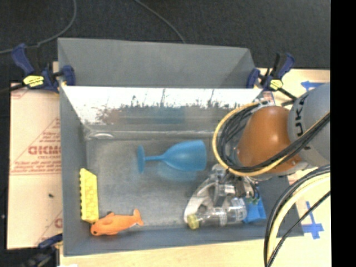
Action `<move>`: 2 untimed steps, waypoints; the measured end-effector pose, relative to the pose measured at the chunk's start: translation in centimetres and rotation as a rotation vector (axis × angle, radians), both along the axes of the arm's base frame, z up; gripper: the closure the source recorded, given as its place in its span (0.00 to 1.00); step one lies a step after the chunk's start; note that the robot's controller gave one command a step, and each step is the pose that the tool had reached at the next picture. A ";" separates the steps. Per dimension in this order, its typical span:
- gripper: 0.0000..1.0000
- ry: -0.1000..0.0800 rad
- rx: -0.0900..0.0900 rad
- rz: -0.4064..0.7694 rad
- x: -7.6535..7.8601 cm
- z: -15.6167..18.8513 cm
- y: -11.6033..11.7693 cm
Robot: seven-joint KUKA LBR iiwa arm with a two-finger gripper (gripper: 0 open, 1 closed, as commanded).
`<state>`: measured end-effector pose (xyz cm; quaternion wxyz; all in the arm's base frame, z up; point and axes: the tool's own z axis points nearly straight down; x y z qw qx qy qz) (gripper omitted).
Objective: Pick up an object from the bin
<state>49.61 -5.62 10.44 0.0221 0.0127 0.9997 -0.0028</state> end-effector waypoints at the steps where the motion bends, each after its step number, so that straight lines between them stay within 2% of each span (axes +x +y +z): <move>1: 1.00 0.007 0.001 -0.005 0.4 8.2 -0.4; 2: 1.00 -0.002 -0.001 -0.005 1.2 11.7 -0.5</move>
Offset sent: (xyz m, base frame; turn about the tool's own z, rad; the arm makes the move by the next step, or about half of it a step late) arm 0.0208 -0.0044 0.0774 0.0065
